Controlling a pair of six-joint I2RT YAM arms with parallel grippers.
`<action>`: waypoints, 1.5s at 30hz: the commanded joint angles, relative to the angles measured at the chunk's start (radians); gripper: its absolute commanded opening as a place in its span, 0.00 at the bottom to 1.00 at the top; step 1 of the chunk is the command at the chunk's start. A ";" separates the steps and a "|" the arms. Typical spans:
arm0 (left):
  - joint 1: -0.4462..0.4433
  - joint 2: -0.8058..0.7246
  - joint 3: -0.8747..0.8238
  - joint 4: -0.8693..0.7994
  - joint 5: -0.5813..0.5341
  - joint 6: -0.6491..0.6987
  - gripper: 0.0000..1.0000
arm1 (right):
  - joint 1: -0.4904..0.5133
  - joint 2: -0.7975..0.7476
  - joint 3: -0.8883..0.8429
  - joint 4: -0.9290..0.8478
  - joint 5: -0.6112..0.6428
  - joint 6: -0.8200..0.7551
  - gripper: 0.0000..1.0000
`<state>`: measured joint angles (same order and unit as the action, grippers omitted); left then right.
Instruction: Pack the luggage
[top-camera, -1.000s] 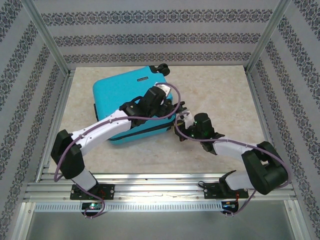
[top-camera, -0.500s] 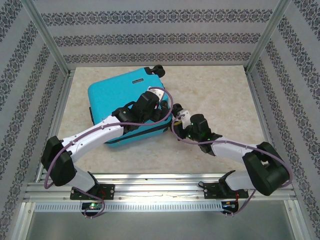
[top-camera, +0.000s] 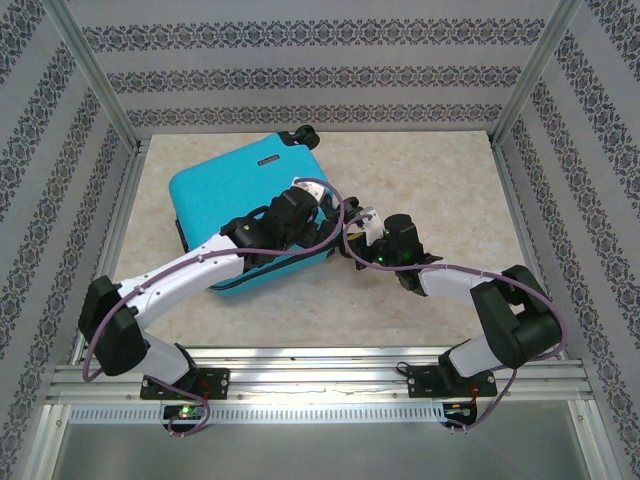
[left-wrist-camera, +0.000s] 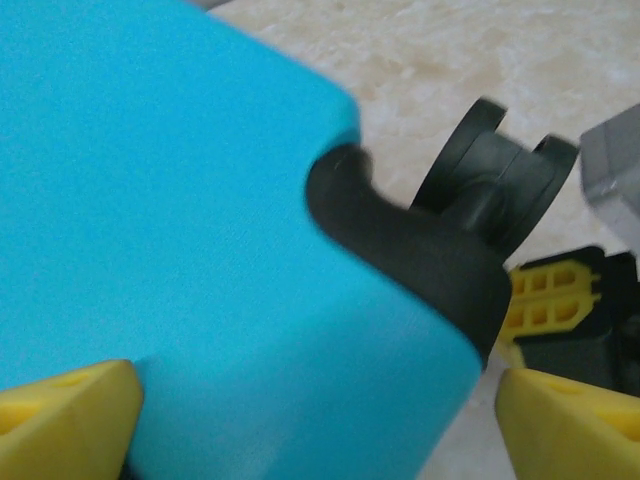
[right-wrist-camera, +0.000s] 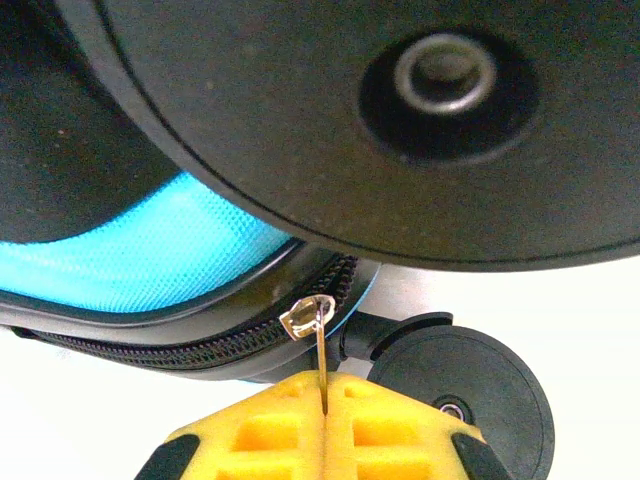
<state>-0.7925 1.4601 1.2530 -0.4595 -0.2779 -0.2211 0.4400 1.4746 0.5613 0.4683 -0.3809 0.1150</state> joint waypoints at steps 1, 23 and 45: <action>0.032 -0.082 -0.039 -0.302 -0.126 -0.123 0.99 | -0.016 -0.006 0.046 0.107 -0.005 -0.014 0.00; 0.602 -0.344 -0.292 -0.093 0.154 -0.302 1.00 | -0.017 -0.028 0.014 0.113 -0.032 -0.005 0.00; 0.798 0.118 0.089 0.235 0.562 0.081 0.93 | 0.036 -0.065 -0.025 0.116 0.029 0.021 0.00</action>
<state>-0.0074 1.5669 1.2591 -0.1944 0.1825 -0.2501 0.4629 1.4139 0.5209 0.4843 -0.3378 0.1276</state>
